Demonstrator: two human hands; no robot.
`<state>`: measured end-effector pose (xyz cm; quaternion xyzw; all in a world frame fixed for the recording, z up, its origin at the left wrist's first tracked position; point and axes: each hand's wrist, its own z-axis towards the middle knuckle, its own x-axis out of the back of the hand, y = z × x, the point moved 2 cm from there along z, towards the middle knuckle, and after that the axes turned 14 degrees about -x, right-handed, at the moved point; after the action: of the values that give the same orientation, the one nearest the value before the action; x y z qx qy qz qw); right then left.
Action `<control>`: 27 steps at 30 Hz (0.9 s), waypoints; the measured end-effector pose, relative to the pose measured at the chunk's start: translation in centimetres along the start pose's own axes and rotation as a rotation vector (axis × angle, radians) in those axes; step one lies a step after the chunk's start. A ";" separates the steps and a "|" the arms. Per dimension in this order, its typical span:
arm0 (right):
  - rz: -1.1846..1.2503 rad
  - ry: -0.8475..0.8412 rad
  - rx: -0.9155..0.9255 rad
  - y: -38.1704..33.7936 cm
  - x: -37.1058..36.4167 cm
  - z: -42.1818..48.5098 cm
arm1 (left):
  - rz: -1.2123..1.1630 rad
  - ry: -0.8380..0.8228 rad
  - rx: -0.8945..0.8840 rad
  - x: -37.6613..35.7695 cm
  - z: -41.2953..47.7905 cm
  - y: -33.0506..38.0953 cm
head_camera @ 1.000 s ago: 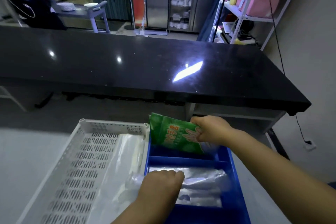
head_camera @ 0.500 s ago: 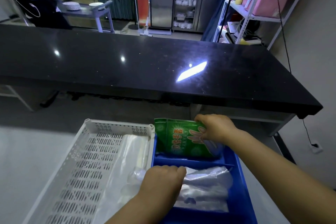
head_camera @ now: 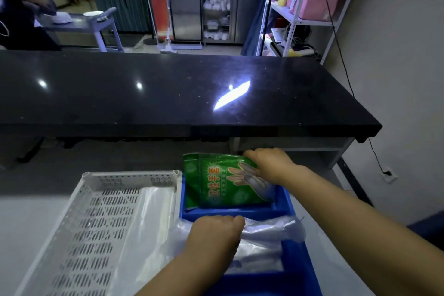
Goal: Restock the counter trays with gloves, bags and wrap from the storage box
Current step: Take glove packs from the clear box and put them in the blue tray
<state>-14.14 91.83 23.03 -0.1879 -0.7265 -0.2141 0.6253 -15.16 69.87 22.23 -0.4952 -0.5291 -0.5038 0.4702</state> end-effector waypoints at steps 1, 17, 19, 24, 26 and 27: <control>-0.013 0.007 -0.013 0.0 0.0 -0.1 | 0.011 0.038 -0.006 0.2 0.1 0.0; 0.128 0.494 0.217 -2.4 1.7 -8.5 | -0.014 0.250 0.118 2.5 4.3 -4.7; 0.098 0.566 0.185 -1.5 0.8 -8.1 | 0.031 0.203 0.064 2.0 4.4 -5.4; 0.001 0.357 0.099 -1.1 -3.2 -7.4 | 0.041 0.002 0.059 -1.3 3.4 -7.6; -0.035 0.238 0.078 -1.5 -4.1 -7.1 | -0.039 -0.106 0.043 -2.7 3.3 -8.3; -0.016 0.171 0.064 -1.6 -4.4 -6.9 | -0.076 -0.133 0.043 -3.1 3.3 -8.6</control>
<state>-8.64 86.75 19.44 -0.1430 -0.6783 -0.2109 0.6892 -23.53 73.03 18.40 -0.4972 -0.5881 -0.4758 0.4250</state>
